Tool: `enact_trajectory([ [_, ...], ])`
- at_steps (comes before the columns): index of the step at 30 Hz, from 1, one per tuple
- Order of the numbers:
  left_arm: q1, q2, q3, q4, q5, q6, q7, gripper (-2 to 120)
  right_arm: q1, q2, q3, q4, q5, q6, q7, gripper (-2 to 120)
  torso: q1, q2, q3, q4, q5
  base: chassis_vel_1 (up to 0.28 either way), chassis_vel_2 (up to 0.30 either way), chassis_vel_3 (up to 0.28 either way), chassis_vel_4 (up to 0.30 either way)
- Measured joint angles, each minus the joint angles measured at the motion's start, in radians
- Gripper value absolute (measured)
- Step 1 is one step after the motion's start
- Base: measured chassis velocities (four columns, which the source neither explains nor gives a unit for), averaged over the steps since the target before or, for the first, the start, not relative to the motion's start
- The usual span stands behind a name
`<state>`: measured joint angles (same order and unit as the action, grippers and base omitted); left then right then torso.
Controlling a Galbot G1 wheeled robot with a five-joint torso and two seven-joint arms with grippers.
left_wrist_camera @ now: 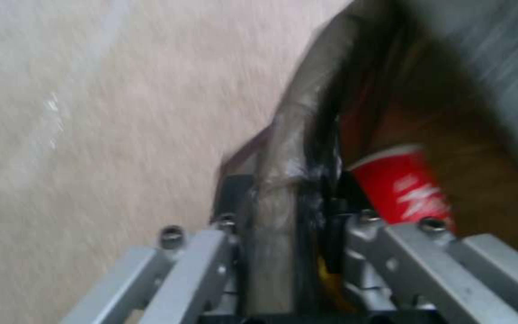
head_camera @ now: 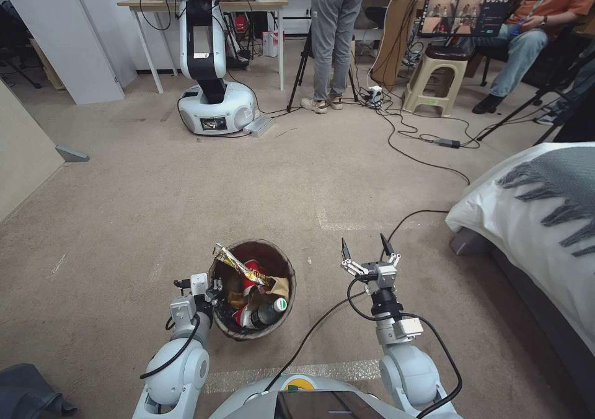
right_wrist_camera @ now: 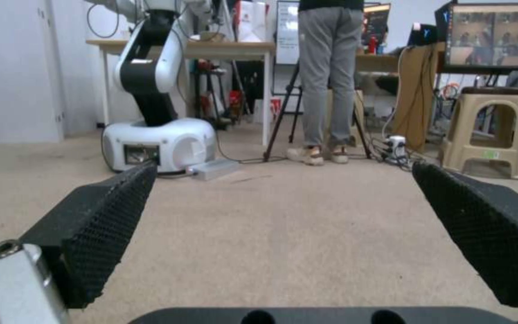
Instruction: Pick up the trash bin, then pick up the garbage from the floor and place it into the trash bin.
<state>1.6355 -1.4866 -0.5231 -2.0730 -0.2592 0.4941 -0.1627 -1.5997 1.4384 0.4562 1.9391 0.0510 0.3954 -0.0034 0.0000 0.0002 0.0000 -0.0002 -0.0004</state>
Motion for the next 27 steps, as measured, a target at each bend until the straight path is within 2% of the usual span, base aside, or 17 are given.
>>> enact_trajectory([
  [3,0.000,-0.001,0.001,0.008,-0.007,0.001,0.007,26,0.000,0.001,0.000,0.000,0.000,0.000,-0.001,100,0.000,0.000,0.000,0.0001,-0.0011,0.000,0.000,0.000,0.000],
  [6,-0.004,-0.003,0.007,0.012,-0.011,-0.006,0.022,43,-0.002,0.000,0.000,-0.002,-0.001,0.002,-0.003,100,0.000,0.000,0.001,-0.0005,-0.0011,0.000,0.000,0.000,0.000],
  [7,-0.004,-0.003,0.007,0.012,-0.011,-0.006,0.022,43,-0.002,0.000,0.000,-0.002,-0.001,0.002,-0.003,100,0.000,0.000,0.001,-0.0005,-0.0011,0.000,0.000,0.000,0.000],
  [10,-0.007,-0.003,0.005,0.012,-0.010,-0.010,0.023,59,-0.002,0.001,0.000,-0.003,-0.001,0.004,-0.006,100,0.000,0.000,0.000,-0.0001,0.0000,0.000,0.000,0.000,0.000],
  [12,-0.008,-0.004,0.005,0.012,-0.010,-0.011,0.023,61,-0.002,0.001,0.000,-0.003,-0.001,0.004,-0.007,100,0.000,0.000,0.000,0.0000,0.0000,0.000,0.000,0.000,0.000],
  [13,-0.010,-0.004,0.005,0.011,-0.010,-0.014,0.024,68,-0.003,0.001,-0.001,-0.003,-0.002,0.005,-0.009,100,0.000,0.000,0.000,0.0000,0.0001,0.000,0.000,0.000,0.000],
  [14,-0.010,-0.004,0.005,0.011,-0.010,-0.014,0.024,68,-0.003,0.001,-0.001,-0.003,-0.002,0.005,-0.009,100,0.000,0.000,0.000,0.0000,0.0001,0.000,0.000,0.000,0.000],
  [16,-0.013,-0.005,0.004,0.009,-0.010,-0.016,0.023,78,-0.003,0.003,-0.001,-0.005,-0.002,0.006,-0.012,100,0.000,0.000,0.000,0.0001,0.0004,0.000,0.000,0.000,0.000],
  [17,-0.013,-0.005,0.004,0.009,-0.010,-0.016,0.023,78,-0.003,0.003,-0.001,-0.005,-0.002,0.006,-0.012,100,0.000,0.000,0.000,0.0001,0.0004,0.000,0.000,0.000,0.000],
  [20,-0.018,-0.005,0.003,0.004,-0.010,-0.018,0.021,93,-0.004,0.004,-0.003,-0.008,-0.003,0.010,-0.017,100,0.000,0.000,0.000,0.0002,0.0004,0.000,0.000,0.000,0.000],
  [27,-0.017,-0.004,0.004,-0.006,-0.009,-0.023,0.018,100,-0.006,0.003,-0.003,-0.008,-0.003,0.014,-0.026,100,0.000,0.000,0.000,0.0002,0.0004,0.000,0.000,0.000,0.000],
])
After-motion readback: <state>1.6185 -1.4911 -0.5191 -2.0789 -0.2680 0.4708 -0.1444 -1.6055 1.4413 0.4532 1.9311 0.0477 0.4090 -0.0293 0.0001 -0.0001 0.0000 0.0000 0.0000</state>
